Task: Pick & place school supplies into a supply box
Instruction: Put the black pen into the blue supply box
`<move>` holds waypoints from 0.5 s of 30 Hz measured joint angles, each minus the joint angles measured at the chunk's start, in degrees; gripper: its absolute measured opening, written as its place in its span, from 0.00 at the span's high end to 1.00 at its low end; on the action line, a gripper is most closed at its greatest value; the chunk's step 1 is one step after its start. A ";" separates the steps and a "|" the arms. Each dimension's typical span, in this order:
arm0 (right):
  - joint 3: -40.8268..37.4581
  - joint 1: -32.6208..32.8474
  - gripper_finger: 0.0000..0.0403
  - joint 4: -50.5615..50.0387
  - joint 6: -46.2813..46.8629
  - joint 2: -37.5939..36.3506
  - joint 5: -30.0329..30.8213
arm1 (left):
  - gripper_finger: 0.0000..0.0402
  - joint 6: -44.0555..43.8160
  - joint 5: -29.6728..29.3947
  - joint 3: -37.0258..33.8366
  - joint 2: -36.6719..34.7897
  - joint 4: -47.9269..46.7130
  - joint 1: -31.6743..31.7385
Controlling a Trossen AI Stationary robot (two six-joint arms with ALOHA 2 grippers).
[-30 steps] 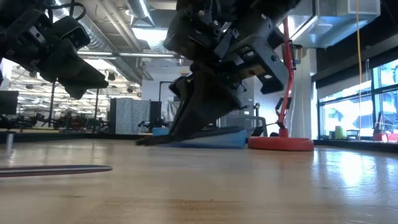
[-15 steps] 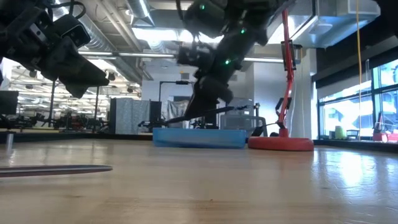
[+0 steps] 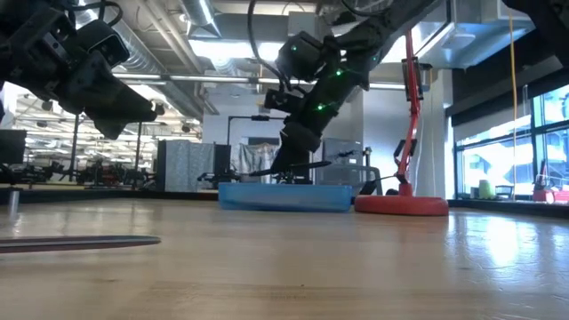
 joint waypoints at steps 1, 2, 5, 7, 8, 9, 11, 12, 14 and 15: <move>-0.44 -0.22 0.86 0.80 0.05 0.00 -0.91 | 0.78 0.00 0.00 0.00 0.00 -0.01 -0.01; -0.89 -0.30 0.86 1.63 0.11 0.00 -1.12 | 0.79 0.00 0.00 0.00 0.00 0.01 0.00; -2.59 -0.30 0.86 3.97 0.09 0.00 -1.01 | 0.78 0.00 0.00 0.00 0.00 -0.01 0.00; -3.86 -0.30 0.86 5.26 0.09 0.00 -0.99 | 0.79 0.00 0.00 0.00 0.00 -0.01 0.01; -4.48 -0.30 0.86 6.18 0.11 0.00 -0.99 | 0.79 0.00 -0.01 0.00 0.00 -0.01 -0.01; -5.09 -0.30 0.86 7.36 0.23 0.00 -0.97 | 0.79 0.00 0.00 0.00 0.00 -0.01 0.01; -6.50 -0.30 0.86 9.50 1.20 0.00 -0.89 | 0.79 0.00 0.00 0.00 0.00 -0.01 -0.01; -7.08 -0.30 0.86 10.26 1.51 0.00 -0.86 | 0.79 0.00 0.00 0.00 0.00 -0.01 0.01; -7.59 -0.30 0.86 11.13 1.88 0.02 -0.84 | 0.79 0.00 0.00 0.00 0.00 -0.01 0.00; -7.69 -0.30 0.86 11.59 1.88 0.02 -0.84 | 0.78 0.00 0.00 0.00 0.00 -0.02 0.00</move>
